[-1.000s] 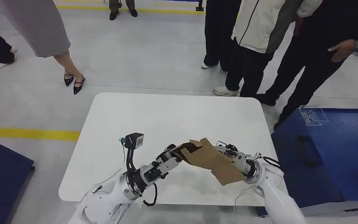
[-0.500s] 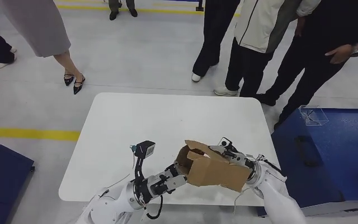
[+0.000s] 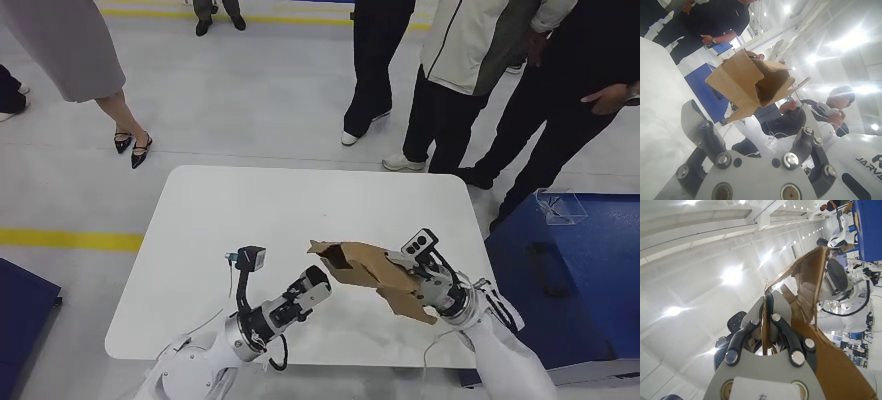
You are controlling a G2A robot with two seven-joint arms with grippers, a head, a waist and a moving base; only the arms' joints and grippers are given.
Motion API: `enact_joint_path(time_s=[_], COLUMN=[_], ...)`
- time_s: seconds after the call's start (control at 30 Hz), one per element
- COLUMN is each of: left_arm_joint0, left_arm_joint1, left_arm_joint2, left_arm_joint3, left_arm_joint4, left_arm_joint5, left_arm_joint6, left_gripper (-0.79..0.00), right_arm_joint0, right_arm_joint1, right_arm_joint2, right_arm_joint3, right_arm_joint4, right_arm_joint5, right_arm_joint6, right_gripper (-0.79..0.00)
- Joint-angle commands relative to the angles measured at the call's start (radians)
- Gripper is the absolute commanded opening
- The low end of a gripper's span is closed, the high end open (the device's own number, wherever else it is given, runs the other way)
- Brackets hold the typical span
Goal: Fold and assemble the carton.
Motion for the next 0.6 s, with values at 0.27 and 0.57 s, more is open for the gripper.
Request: enact_joint_path(time_s=[0.27, 0.57], left_arm_joint0=[0.032, 0.027], left_arm_joint1=[0.001, -0.003], left_arm_joint2=[0.004, 0.006], left_arm_joint3=[-0.044, -0.033], left_arm_joint4=[0.122, 0.104], left_arm_joint5=[0.113, 0.178], left_arm_joint6=[0.051, 0.072], left_gripper=[0.000, 0.000], right_arm_joint0=[-0.001, -0.005], right_arm_joint1=[0.003, 0.002], right_arm_joint2=[0.010, 0.038], right_arm_joint3=[-0.027, -0.031], right_arm_joint4=[-0.160, -0.211], right_arm_joint5=[-0.179, -0.362], right_arm_joint6=[0.036, 0.074], right_gripper=[-0.785, -0.785])
